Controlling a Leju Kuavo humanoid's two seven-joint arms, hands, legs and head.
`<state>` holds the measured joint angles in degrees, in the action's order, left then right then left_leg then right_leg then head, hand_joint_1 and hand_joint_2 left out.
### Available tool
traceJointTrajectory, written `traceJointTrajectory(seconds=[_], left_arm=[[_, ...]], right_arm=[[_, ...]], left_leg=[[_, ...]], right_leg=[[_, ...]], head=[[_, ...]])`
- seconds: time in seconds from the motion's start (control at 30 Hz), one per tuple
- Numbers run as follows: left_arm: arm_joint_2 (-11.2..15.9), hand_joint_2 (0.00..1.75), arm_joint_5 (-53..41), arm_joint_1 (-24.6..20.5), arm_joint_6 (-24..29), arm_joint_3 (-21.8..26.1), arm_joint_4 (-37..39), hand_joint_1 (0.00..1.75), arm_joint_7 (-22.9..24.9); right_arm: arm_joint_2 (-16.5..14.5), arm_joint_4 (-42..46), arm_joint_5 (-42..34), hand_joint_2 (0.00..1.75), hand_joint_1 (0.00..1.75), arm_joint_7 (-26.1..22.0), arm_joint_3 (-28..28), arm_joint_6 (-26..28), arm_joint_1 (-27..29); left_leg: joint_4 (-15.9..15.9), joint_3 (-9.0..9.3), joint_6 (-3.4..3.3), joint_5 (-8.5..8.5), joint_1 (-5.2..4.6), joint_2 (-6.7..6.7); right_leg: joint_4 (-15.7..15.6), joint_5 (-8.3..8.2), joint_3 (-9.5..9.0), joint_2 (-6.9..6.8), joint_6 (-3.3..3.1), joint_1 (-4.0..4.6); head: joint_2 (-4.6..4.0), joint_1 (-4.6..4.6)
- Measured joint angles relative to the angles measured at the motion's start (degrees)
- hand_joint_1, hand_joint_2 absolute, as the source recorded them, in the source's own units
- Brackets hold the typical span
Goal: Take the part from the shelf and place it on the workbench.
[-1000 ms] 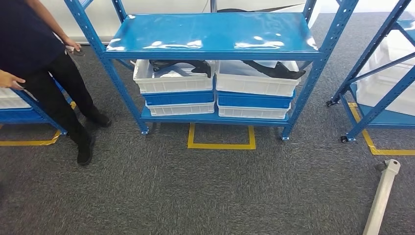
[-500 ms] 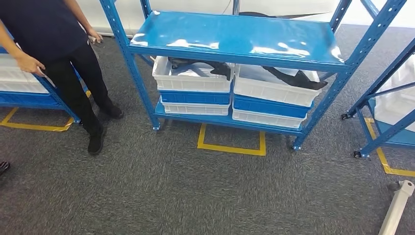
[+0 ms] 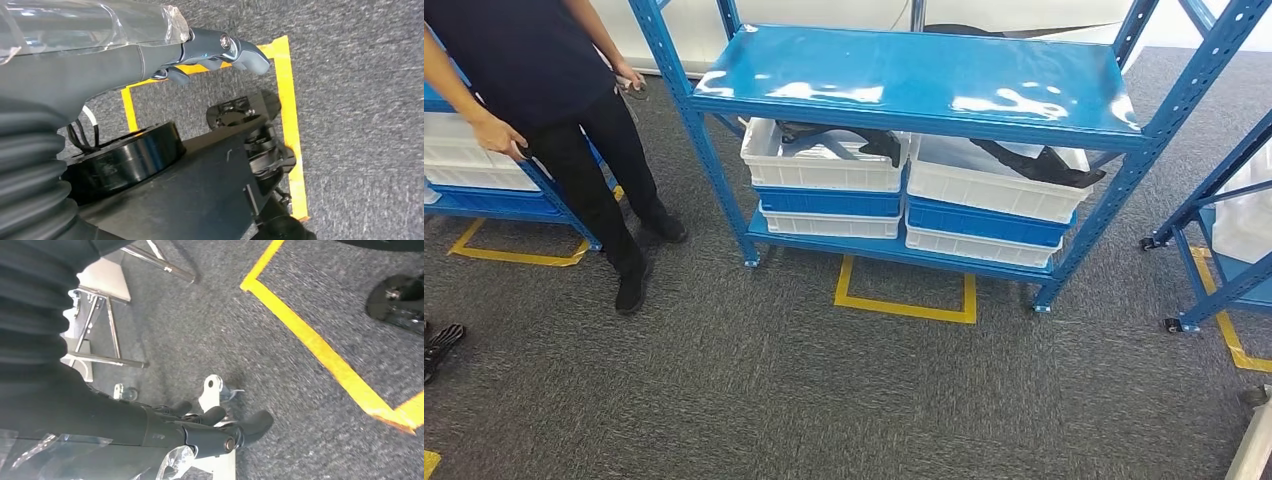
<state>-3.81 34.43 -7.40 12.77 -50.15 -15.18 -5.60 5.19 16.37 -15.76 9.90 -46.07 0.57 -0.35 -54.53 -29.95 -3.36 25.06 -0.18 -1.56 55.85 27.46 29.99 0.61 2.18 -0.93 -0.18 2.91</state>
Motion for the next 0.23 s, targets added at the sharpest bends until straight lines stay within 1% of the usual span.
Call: traceJointTrajectory(seconds=[0.03, 0.07, 0.23], left_arm=[[0.1, 1.75, -1.8, 0.7, -0.6, 1.7, -0.2, 0.00, 0.3], [0.2, 1.75, -3.3, 1.2, -1.1, 3.2, -0.4, 0.00, 0.5], [0.7, 1.75, -8.0, 3.4, -2.8, 8.6, -1.1, 0.00, 1.2]], right_arm=[[-0.2, 0.0, 0.8, 1.75, 0.00, -0.5, 1.6, 0.0, 0.5], [-0.4, 0.0, 1.5, 1.75, 0.00, -1.0, 3.0, 0.0, 0.6], [-1.0, 0.0, 3.5, 1.75, 0.00, -2.3, 7.8, 0.0, 1.2]], left_leg=[[0.1, 0.09, -0.46, 0.00, 0.03, 0.08], [0.2, 0.20, -0.48, -0.04, 0.10, 0.14], [0.4, 0.30, -0.31, -0.14, 0.24, 0.12]], right_leg=[[0.0, 0.00, 0.00, 0.05, -0.20, 0.11], [0.0, 0.03, -0.01, 0.10, -0.37, 0.24], [0.0, 0.10, -0.05, 0.04, -0.75, 0.49]], head=[[0.00, 0.02], [0.01, 0.02], [0.00, 0.02]])
